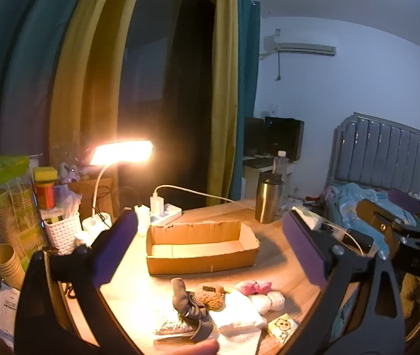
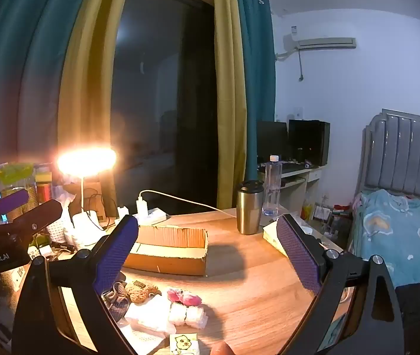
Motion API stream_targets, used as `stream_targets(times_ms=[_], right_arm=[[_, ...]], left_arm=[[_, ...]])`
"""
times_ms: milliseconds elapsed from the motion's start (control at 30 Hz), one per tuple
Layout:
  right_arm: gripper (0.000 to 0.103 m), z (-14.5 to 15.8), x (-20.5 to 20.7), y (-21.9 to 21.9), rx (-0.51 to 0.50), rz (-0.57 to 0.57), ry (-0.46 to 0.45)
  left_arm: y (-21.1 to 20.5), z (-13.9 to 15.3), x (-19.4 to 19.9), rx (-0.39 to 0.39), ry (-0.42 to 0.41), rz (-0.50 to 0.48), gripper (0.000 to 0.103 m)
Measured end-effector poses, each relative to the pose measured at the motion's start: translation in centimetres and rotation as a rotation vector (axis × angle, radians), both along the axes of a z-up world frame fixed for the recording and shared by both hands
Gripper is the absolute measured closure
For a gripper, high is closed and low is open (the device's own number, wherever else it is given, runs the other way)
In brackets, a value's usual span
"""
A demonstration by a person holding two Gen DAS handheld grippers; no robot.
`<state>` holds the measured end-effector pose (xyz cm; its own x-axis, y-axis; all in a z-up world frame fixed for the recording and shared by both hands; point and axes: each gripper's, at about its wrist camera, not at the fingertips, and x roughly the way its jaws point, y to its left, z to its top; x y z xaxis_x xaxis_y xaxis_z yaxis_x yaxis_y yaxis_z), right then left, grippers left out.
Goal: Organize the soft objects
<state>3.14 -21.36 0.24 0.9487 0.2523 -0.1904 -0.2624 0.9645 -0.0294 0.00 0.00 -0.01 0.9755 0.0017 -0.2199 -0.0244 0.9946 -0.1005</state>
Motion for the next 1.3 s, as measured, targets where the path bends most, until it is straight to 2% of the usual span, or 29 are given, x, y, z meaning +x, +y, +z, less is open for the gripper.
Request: stream_targets(times_ms=[167,233,367,733,1300], right_arm=[[0.007,-0.1,0.0,0.0,0.013,0.002,-0.006],[0.007,-0.1,0.0,0.0,0.010,0.002,-0.005],[0.007,-0.1,0.1,-0.1,0.008,0.002,0.000],[0.007,-0.3,0.0,0.4,-0.003,0.008,0.006],[0.007,-0.2,-0.1,0.3,-0.005,0.008,0.007]], left_arm=[[0.1,-0.1,0.3,0.006,0.006,-0.023,0.004],[-0.1,-0.1,-0.6,0.013,-0.018,-0.010,0.004],[-0.7,0.3,-0.5,0.035,0.000,-0.007,0.004],[-0.2,-0.2,-0.2,0.008,0.032,-0.006,0.004],[0.1,-0.6,0.0,0.011,0.052,0.003,0.004]])
